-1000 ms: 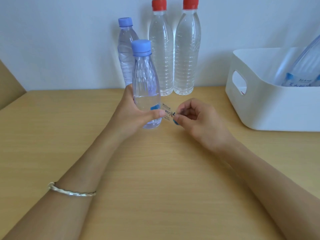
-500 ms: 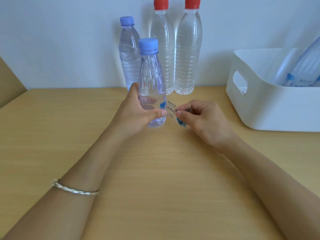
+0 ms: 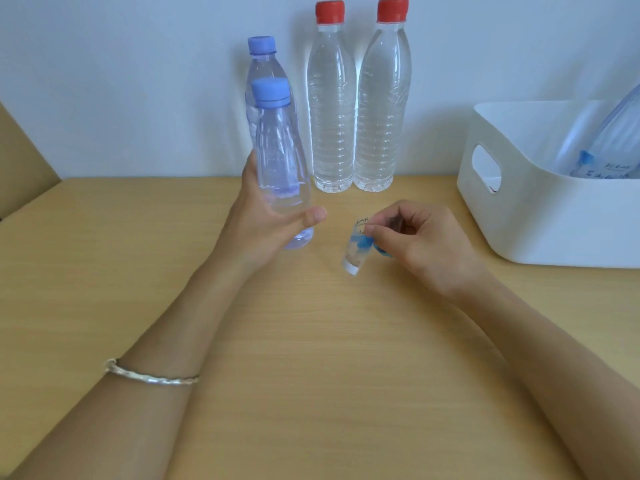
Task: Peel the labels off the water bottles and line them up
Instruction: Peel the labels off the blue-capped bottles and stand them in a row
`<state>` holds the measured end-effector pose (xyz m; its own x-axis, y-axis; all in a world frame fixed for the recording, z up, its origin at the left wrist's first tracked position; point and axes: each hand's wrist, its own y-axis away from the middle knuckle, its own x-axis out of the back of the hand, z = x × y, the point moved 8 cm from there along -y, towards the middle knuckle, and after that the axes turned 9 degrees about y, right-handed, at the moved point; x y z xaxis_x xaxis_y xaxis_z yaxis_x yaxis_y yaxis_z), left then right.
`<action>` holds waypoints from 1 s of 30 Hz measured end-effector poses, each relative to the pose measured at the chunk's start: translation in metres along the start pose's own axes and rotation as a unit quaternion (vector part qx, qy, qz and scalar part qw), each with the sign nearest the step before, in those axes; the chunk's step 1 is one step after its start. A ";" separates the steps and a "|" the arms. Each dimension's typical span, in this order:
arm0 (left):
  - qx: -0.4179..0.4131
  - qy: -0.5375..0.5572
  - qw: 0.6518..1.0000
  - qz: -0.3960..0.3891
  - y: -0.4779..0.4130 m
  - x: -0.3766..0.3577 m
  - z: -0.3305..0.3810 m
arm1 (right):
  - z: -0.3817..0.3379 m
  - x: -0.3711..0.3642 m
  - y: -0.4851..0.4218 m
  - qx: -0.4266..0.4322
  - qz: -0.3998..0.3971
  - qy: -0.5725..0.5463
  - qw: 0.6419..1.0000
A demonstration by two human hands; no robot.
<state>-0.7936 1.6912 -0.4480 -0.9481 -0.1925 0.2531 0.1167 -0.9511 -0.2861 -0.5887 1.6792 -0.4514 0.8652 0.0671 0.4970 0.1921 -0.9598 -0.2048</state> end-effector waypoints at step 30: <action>-0.040 0.051 0.997 0.041 0.036 -0.036 0.051 | 0.001 0.025 0.000 -0.020 0.068 -0.064 0.995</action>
<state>-0.7400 1.6520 -0.4200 -0.9620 -0.2387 0.1326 0.1740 -0.9102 -0.3758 -0.5666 1.6813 -0.4401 0.9345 -0.0314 0.3545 0.0535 -0.9724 -0.2271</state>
